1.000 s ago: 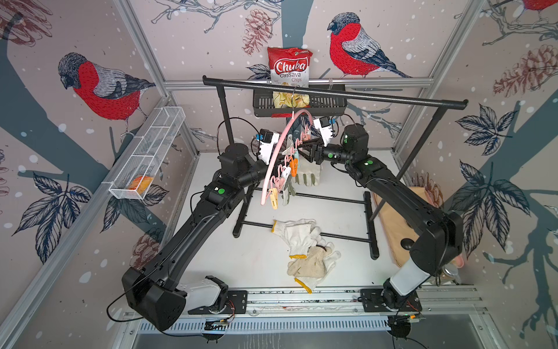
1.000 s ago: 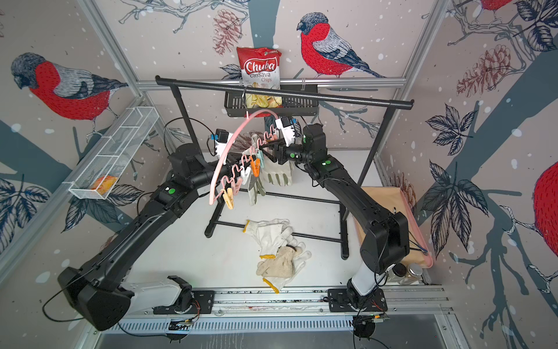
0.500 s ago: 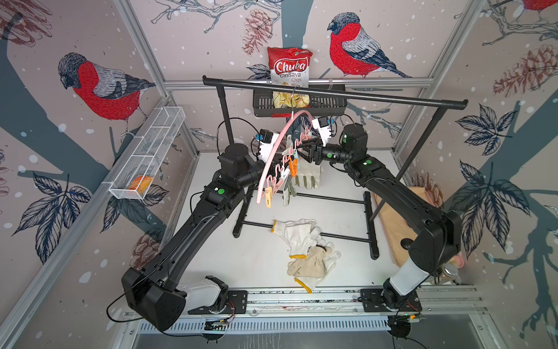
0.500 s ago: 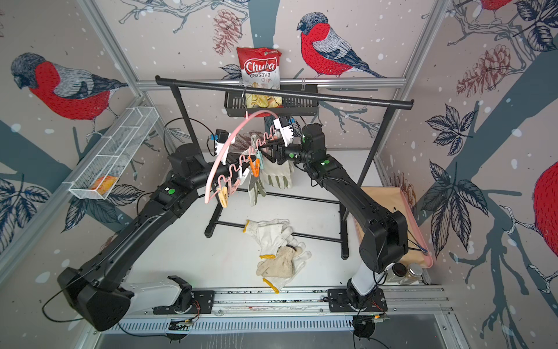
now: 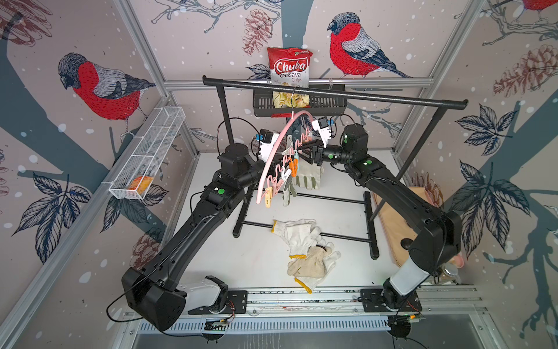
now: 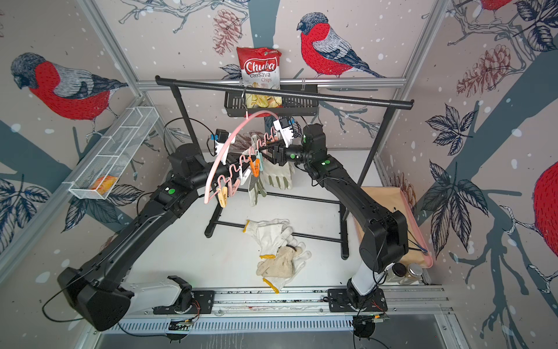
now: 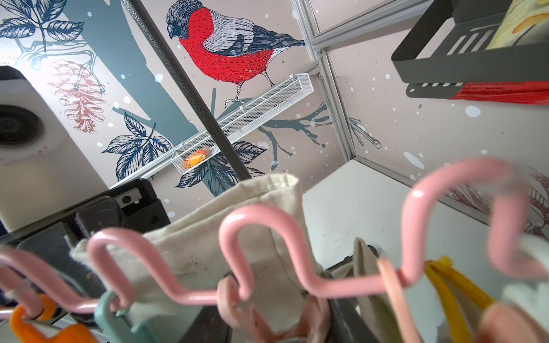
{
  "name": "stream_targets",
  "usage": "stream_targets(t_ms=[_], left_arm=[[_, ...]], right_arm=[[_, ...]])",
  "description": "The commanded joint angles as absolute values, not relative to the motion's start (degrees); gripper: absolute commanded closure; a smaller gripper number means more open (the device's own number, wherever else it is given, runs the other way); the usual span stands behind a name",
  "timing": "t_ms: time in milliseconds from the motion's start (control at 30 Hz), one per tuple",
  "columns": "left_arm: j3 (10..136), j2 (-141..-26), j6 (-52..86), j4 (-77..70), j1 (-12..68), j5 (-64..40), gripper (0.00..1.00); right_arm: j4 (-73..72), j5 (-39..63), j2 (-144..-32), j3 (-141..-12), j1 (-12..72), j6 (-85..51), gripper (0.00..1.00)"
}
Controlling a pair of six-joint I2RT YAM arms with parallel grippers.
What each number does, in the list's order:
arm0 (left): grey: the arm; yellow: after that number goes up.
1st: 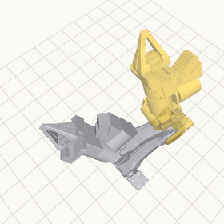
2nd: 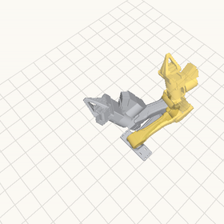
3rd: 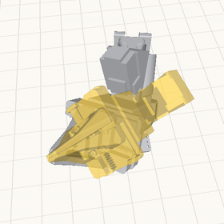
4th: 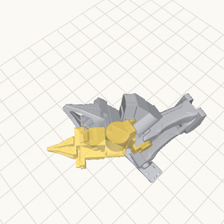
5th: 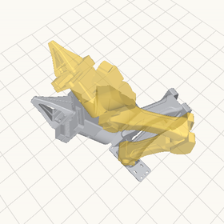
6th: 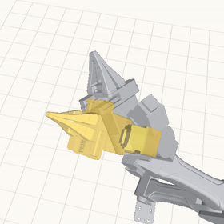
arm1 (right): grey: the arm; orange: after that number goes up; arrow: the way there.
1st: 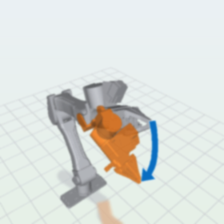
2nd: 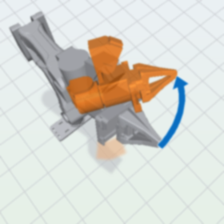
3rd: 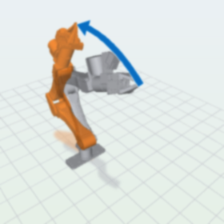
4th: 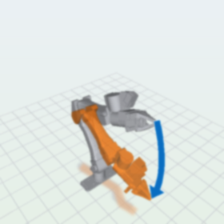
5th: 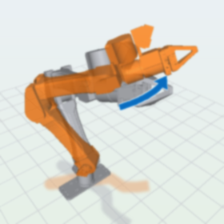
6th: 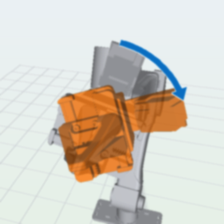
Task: Clip the gloves onto a hanger to dry
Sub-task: Open the clamp at the hanger.
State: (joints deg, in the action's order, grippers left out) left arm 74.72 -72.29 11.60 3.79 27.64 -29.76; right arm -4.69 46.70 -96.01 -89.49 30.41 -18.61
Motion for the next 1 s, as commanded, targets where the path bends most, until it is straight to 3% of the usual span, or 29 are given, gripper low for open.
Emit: stream_targets(t_ms=[0, 600, 967], left_arm=[[75.28, -72.07, 10.97, 1.32, 27.75, -30.02, 1.0], [71.97, -69.0, 7.58, 7.54, 27.74, -32.71, 1.0], [65.1, -65.39, 0.07, 14.97, 27.71, -37.66, 1.0]], right_arm=[[-7.78, 47.9, -96.07, -89.47, 30.41, -19.31, 0.56], [-8.17, 47.09, -94.77, -88.94, 30.23, -18.91, 0.78], [-8.28, 47.11, -94.04, -88.72, 30.16, -19.15, 0.82]])
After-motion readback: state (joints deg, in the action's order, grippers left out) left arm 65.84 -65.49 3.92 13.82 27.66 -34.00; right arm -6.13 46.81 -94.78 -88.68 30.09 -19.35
